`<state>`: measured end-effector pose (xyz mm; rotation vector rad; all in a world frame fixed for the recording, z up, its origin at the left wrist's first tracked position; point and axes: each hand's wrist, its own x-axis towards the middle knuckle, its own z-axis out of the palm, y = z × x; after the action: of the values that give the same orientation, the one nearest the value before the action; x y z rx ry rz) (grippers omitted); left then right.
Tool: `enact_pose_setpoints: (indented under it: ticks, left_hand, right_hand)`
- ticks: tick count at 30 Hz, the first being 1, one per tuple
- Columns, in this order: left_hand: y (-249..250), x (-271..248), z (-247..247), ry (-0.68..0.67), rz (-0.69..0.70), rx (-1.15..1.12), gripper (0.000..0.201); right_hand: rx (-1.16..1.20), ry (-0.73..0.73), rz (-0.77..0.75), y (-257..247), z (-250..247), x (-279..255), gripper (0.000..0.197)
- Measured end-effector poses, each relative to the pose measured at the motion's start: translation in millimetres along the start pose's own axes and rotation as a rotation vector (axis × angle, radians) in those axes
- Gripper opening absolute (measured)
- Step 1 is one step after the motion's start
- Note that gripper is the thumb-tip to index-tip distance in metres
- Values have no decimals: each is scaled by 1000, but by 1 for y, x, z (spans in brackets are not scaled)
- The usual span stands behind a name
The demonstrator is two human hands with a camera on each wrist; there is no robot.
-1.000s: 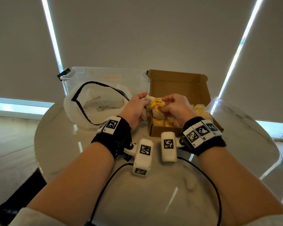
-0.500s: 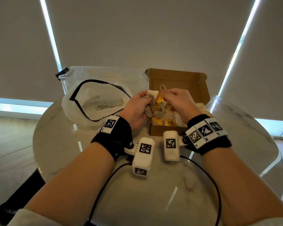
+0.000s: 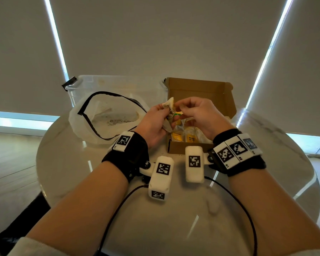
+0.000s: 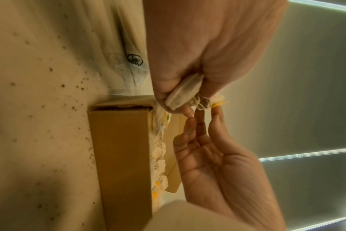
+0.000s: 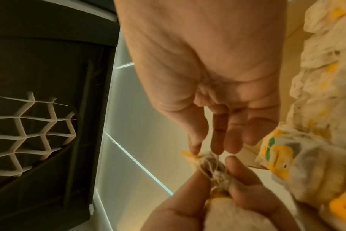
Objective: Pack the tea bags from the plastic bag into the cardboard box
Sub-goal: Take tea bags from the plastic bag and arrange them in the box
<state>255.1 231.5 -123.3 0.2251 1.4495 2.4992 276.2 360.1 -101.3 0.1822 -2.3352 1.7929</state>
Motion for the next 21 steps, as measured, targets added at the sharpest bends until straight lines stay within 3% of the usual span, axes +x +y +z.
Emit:
enact_pose_setpoints:
  ticks: [5,8,13,17,21]
  left_hand:
    - [0,-4,0,-79,12,38,20]
    - [0,-6,2,-82,16,94,17]
    - [2,-5,2,6,-6,213,13]
    - [1,-4,1,96,-43,419,14]
    - [-2,-4,-1,124,-94,475,25]
  right_hand:
    - [193,-6,110,-2,7,2,22]
    - [276,-27,169,-4,6,-1,10]
    - [281,135,161,-5,-3,4,7]
    - [171,236,124,-7,-15,6,7]
    - [-73,90,214,-5,-21,3,10]
